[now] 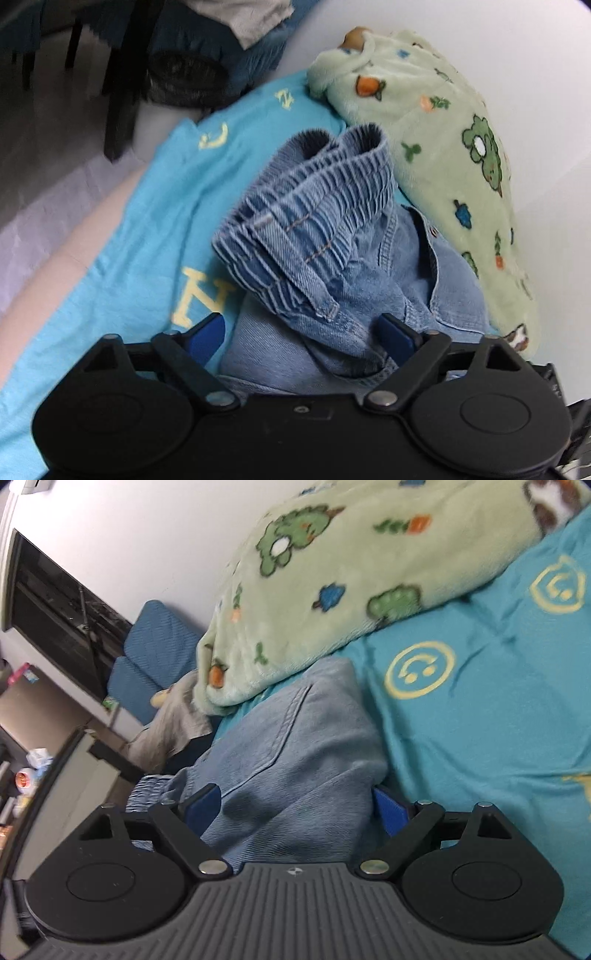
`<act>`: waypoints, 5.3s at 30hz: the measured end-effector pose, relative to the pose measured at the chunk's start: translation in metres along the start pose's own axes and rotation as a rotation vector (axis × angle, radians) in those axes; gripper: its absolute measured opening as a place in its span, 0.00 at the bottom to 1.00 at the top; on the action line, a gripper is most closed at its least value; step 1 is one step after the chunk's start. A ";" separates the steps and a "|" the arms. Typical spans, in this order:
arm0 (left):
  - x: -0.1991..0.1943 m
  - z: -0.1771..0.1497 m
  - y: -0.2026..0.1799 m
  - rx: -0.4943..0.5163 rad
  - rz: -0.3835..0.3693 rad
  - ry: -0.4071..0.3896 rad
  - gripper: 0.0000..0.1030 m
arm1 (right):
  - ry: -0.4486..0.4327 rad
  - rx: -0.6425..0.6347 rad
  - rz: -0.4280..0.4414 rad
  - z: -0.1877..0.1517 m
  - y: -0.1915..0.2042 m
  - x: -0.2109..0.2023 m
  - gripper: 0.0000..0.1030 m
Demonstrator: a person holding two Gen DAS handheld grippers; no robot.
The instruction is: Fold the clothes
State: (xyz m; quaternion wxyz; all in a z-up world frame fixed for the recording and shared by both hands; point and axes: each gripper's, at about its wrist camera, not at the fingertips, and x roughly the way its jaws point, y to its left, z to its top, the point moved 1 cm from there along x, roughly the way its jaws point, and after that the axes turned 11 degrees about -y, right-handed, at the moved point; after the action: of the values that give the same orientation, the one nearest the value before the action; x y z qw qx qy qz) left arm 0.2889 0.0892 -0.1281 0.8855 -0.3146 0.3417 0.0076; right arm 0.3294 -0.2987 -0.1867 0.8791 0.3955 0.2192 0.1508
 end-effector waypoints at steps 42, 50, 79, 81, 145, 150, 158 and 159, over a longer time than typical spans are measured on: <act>-0.121 -0.060 -0.131 0.050 -0.309 -0.063 0.21 | -0.379 -0.119 -0.142 0.052 0.098 -0.207 0.22; -0.161 -0.131 -0.237 0.208 -0.499 -0.009 0.21 | -0.543 -0.165 -0.212 0.081 0.095 -0.361 0.22; -0.012 -0.471 -0.460 0.851 -0.980 0.352 0.23 | -0.781 -0.151 -0.782 -0.006 -0.149 -0.620 0.22; 0.005 -0.484 -0.455 0.884 -0.967 0.373 0.27 | -0.702 -0.063 -0.826 -0.015 -0.179 -0.611 0.22; -0.284 -0.145 -0.265 0.781 -0.460 -0.421 1.00 | -0.514 -0.462 -0.475 0.033 0.094 -0.471 0.88; -0.285 -0.119 -0.231 0.742 -0.368 -0.470 1.00 | -0.457 -0.531 -0.370 0.025 0.128 -0.418 0.88; -0.266 -0.098 -0.187 0.686 -0.244 -0.483 1.00 | -0.386 -0.602 -0.237 0.006 0.165 -0.337 0.88; -0.262 -0.097 -0.183 0.680 -0.232 -0.479 1.00 | -0.380 -0.611 -0.227 0.004 0.168 -0.328 0.88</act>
State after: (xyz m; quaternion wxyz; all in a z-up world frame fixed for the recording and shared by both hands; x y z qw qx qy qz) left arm 0.0717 -0.0593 0.0773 0.9881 -0.0307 0.0716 -0.1323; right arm 0.0345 -0.3376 0.0309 0.9926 0.1094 0.0394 0.0349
